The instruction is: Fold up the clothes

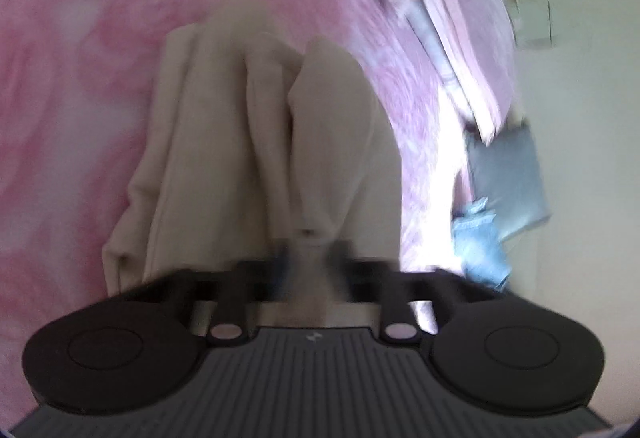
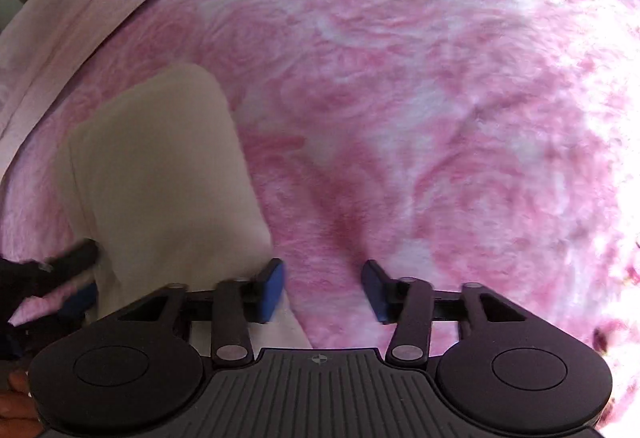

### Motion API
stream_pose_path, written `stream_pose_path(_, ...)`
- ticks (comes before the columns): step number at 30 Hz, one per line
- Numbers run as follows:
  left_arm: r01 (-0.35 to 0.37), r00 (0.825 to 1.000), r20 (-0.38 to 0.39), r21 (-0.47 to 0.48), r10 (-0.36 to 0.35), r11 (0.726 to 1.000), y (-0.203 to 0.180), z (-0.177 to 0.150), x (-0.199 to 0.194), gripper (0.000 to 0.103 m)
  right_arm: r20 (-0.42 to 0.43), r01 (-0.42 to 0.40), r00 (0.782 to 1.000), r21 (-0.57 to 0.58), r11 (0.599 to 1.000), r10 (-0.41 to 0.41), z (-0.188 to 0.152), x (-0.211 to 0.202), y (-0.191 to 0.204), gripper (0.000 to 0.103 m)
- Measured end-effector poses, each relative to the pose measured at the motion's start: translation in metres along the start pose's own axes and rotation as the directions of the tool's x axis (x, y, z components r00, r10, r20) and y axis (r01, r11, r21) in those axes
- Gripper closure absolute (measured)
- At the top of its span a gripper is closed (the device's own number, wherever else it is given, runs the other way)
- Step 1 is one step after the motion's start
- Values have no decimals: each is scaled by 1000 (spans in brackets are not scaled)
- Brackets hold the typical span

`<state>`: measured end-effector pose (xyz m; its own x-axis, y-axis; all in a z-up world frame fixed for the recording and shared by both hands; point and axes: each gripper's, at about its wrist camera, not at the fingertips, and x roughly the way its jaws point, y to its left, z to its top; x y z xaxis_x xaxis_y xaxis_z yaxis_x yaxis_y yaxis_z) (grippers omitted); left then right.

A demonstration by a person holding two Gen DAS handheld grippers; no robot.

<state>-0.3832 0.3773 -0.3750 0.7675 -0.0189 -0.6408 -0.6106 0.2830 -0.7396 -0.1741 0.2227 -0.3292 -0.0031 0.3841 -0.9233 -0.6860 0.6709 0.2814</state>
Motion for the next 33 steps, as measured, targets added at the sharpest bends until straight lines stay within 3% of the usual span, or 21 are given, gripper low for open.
stream_pose_path(3, -21, 996, 85, 128, 10, 992, -19, 8, -28, 96, -24, -44, 999, -39, 998, 44, 4, -2, 8, 72)
stream_pose_path(7, -72, 991, 125, 139, 55, 988, -6, 17, -53, 96, -38, -79, 997, -136, 988, 74, 0, -6, 29, 72)
stream_pose_path(16, -129, 983, 138, 42, 122, 991, 46, 8, -46, 94, -43, -30, 999, -279, 960, 19, -10, 12, 69, 72)
stream_pose_path(18, -129, 983, 128, 4, 128, 992, 56, 4, -42, 89, -47, -22, 999, -299, 954, 8, -10, 18, 73, 72)
stream_pose_path(21, -111, 984, 123, -119, 126, 987, 66, 1, -49, 70, -65, -46, 997, -256, 966, 31, -8, 18, 63, 71)
stream_pose_path(23, -99, 982, 141, -183, 126, 978, 68, -8, -65, 70, -83, -84, 994, -190, 978, 70, -4, 15, 49, 71)
stream_pose_path(26, -69, 980, 157, -300, 121, 951, 72, -36, -89, 64, -105, -139, 986, -89, 986, 130, 1, 9, 27, 67)
stream_pose_path(29, -9, 980, 172, -445, 96, 895, 75, -79, -106, 55, -117, -176, 978, -6, 984, 174, 3, 3, 6, 45)
stream_pose_path(31, 40, 981, 184, -525, 67, 850, 73, -107, -110, 48, -125, -181, 976, 6, 983, 180, 4, 1, -4, 45)
stream_pose_path(33, 84, 977, 207, -561, 41, 823, 68, -123, -103, 43, -133, -184, 974, 5, 983, 183, 4, 0, -13, 44)
